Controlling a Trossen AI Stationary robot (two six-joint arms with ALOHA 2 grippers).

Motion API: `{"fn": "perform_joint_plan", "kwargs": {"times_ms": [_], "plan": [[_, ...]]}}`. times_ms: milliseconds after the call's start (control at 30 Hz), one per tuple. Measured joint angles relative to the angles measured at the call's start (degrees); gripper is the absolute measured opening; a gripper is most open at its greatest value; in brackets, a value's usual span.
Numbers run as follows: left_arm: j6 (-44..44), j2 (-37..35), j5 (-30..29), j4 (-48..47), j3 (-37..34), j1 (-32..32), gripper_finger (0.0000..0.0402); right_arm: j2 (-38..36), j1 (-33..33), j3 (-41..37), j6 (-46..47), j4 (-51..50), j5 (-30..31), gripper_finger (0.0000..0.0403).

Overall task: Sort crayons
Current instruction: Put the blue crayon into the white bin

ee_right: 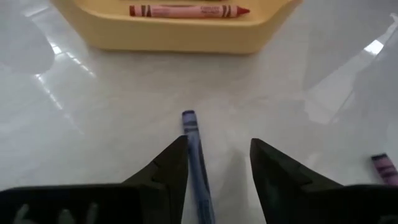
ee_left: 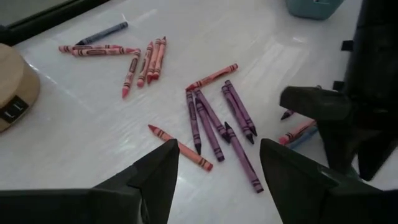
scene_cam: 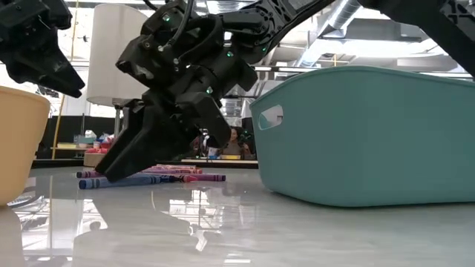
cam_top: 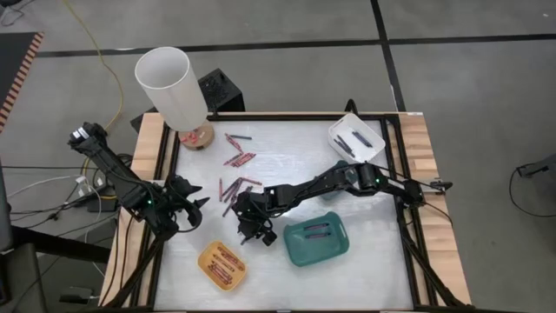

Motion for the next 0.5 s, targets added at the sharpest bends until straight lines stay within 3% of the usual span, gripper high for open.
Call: {"fn": "perform_joint_plan", "kwargs": {"times_ms": [500], "plan": [[-0.3, 0.0, -0.1, -0.1, 0.0, 0.0, 0.0215, 2.3, -1.1, 0.2, 0.0, -1.2, -0.7, 0.0159]]}}
